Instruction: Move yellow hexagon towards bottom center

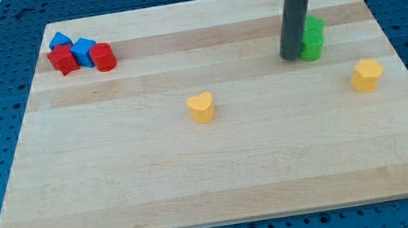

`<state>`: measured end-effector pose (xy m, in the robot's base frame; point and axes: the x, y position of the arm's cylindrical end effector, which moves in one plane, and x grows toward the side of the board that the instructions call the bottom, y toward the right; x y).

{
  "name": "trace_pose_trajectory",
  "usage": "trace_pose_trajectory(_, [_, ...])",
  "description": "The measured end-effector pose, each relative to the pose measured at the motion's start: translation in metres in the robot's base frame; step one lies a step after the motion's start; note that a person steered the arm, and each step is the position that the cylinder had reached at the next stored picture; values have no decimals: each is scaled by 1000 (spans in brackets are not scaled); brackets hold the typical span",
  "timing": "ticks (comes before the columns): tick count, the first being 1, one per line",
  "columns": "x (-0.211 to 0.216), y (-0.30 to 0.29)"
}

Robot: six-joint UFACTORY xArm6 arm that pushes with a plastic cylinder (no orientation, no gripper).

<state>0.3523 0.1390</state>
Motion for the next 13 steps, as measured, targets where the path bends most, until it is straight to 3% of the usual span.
trace_pose_trajectory(1, [-49,11])
trace_pose_trajectory(2, [-42,11])
trace_pose_trajectory(3, [-5,7])
trace_pose_trajectory(5, [161,-5])
trace_pose_trajectory(6, [202,26])
trace_pose_trajectory(7, [215,88])
trace_pose_trajectory(8, [210,171])
trace_pose_trajectory(9, [173,192])
trace_pose_trajectory(10, [121,187])
trace_pose_trajectory(13, [66,141])
